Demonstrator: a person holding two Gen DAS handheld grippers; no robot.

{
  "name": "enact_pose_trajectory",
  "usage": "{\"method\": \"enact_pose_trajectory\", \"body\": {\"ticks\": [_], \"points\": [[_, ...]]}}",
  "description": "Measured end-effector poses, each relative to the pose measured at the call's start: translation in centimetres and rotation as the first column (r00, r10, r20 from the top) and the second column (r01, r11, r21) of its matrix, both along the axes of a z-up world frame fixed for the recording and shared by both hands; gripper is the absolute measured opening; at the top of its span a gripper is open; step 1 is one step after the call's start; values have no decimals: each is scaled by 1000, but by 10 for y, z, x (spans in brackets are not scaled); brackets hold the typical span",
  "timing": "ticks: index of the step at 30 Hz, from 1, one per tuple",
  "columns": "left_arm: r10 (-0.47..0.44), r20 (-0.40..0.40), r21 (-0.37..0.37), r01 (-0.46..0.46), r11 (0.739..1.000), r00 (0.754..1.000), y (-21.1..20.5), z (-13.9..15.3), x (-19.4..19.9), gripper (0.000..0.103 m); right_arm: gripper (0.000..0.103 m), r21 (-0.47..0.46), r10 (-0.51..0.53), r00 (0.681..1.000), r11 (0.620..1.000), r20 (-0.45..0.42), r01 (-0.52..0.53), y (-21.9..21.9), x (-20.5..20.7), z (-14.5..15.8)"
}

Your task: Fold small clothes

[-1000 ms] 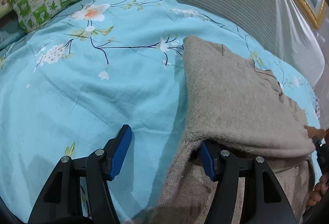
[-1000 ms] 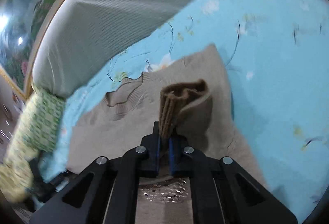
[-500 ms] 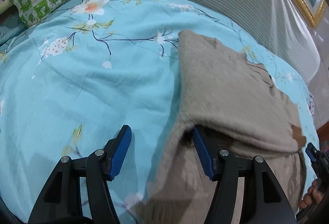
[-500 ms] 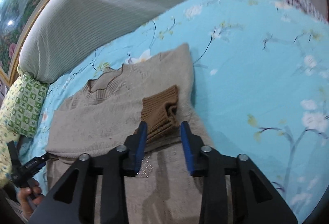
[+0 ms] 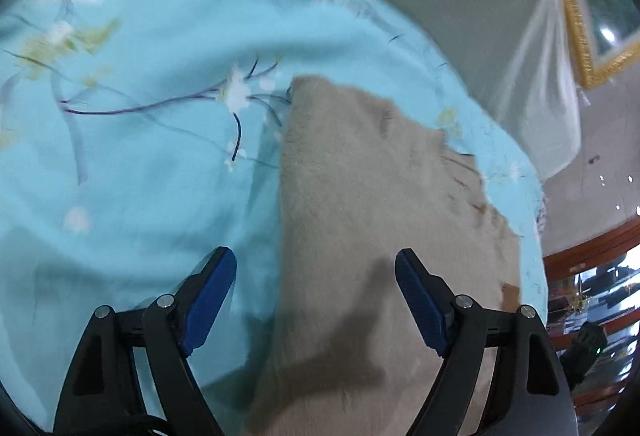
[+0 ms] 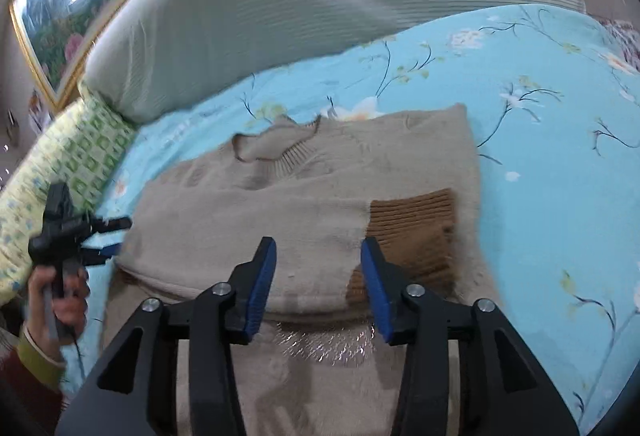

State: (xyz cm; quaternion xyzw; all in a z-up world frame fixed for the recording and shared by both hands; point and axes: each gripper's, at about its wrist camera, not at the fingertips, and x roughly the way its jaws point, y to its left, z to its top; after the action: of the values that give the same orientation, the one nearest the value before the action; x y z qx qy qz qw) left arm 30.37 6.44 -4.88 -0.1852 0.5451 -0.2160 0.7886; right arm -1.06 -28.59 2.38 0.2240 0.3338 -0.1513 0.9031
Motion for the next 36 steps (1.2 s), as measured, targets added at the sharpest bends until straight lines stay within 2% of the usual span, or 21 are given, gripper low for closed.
{"method": "enact_pose_trajectory", "body": {"ticks": [1,2,3,5,7,8,10,13,16,19,20,21,23,25,31,36], "points": [[-12,39,10,11,1000,999,-5,4,1,76,46,6,-5,1000,1000,-18,5,-2,5,-6],[-36,71,12,36,999,997,-10,8,2,60,46,28,-8,999,1000,-33,9,-5,9,-12],[-54,78,5,54,999,995,-13,10,2,7,46,53,-11,999,999,-49,14,-9,13,-19],[-43,105,5,43,999,994,-14,16,0,8,46,59,-10,999,998,-46,13,-12,15,-20],[-20,151,51,13,999,988,-10,19,-1,7,46,44,6,1000,999,-11,-5,-11,16,-14],[-8,150,70,-3,998,989,-7,16,-2,7,46,43,14,1000,999,-3,-14,-11,16,-14],[14,123,59,-21,998,992,0,6,3,7,46,26,9,999,1000,-49,-8,-13,17,-22],[19,130,76,-29,997,991,2,1,2,8,44,-11,49,992,999,-114,-51,-11,13,-38],[6,142,113,-23,993,990,-3,9,-1,9,46,-91,40,988,994,-151,-54,-2,8,-29],[-2,150,148,-20,989,989,-2,21,-14,13,46,-112,26,987,993,-157,-44,1,0,-18],[-9,163,160,-17,987,987,0,29,-25,13,46,-107,27,988,993,-153,-44,0,-4,-15],[-12,169,166,-16,986,986,-1,33,-33,17,46,-102,29,989,994,-145,-44,2,-10,-11],[-22,177,170,-9,985,984,5,43,-60,33,47,-96,28,990,995,-140,-41,5,-23,-5],[-38,190,171,5,985,981,13,50,-91,58,48,-87,33,990,995,-140,-46,10,-36,-1],[-64,169,188,32,982,984,35,50,-173,62,49,-89,48,989,994,-142,-61,27,-81,4],[-49,140,167,25,986,989,53,41,-226,62,50,-75,57,986,995,-158,-70,40,-110,-2]]}}
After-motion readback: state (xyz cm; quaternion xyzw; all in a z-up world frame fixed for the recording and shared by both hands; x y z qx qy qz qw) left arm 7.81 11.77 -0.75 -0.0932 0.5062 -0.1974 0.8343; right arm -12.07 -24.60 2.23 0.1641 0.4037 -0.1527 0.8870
